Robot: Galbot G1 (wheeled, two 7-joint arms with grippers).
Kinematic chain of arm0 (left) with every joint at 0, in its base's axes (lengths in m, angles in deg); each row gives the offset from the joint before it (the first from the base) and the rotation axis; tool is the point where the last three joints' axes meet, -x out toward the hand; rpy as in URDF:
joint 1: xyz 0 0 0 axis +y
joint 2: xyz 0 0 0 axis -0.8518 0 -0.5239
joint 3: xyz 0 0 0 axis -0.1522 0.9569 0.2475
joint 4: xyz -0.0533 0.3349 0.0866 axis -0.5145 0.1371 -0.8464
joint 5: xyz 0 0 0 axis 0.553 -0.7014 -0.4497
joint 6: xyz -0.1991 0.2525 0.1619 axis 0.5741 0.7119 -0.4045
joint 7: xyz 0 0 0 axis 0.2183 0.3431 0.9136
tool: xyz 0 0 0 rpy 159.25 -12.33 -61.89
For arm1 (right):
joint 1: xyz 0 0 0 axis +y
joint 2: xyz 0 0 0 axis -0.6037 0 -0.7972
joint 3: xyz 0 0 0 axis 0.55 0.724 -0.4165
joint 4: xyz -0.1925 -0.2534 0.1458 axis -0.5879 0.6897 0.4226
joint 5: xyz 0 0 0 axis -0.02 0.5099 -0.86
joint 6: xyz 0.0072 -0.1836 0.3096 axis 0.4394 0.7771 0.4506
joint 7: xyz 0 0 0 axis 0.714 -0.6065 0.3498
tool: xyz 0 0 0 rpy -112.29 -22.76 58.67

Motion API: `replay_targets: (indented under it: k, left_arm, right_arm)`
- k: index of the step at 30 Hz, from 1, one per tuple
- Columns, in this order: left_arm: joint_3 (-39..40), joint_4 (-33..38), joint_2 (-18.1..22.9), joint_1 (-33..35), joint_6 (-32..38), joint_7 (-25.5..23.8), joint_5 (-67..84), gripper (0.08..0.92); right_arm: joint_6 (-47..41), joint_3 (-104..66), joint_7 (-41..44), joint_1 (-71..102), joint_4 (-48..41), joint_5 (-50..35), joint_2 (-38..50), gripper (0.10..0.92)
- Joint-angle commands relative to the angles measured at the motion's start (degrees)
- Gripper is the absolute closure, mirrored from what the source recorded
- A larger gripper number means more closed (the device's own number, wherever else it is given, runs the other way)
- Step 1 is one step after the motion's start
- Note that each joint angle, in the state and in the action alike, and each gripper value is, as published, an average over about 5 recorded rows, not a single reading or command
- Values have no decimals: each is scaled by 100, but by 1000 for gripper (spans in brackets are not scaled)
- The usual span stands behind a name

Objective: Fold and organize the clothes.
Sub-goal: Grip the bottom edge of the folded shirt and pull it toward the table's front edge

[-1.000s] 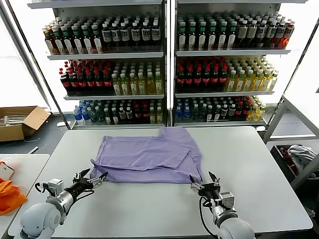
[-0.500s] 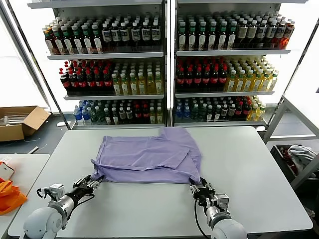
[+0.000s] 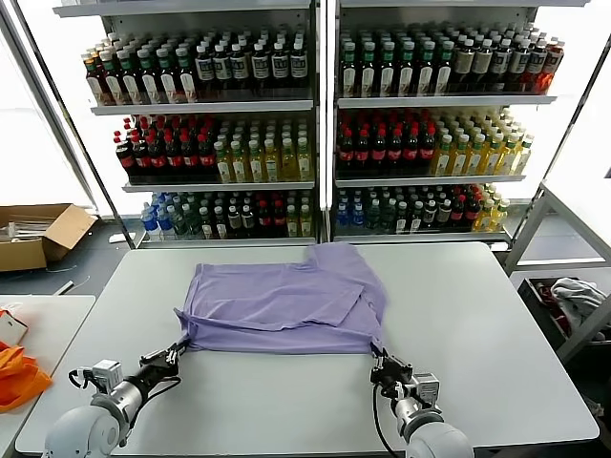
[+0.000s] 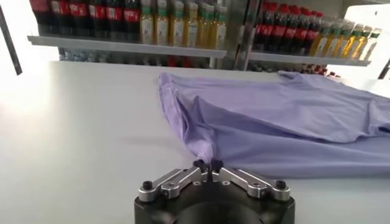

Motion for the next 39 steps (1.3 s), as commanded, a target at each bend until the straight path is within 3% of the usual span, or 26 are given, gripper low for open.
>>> replay_targets:
  k: [1, 8, 21, 28, 32, 39]
  left_arm:
    - [-148, 321, 22, 267, -50, 3, -24, 914]
    - [-642, 1058, 405, 994, -249, 4, 43, 914]
    - [-1289, 2042, 761, 2554, -383, 52, 43, 914]
    - [-1320, 2188, 657, 2835, -451, 149, 3, 913]
    - [-1375, 2180, 679, 2708, -494, 191, -15, 867]
    - [-1812, 2393, 589, 2640, -560, 174, 76, 665]
  right_arm:
    - [-8, -4, -5, 245, 357, 16, 91, 896]
    - [-21, -87, 90, 1051, 1023, 556, 155, 896]
    - [70, -189, 397, 2359, 1824, 1383, 198, 896]
    - [-49, -293, 511, 2729, 2089, 1374, 440, 895]
    - [-27, -295, 564, 2781, 2152, 1386, 444, 830]
    - [167, -760, 834, 2521, 2314, 1165, 442, 623]
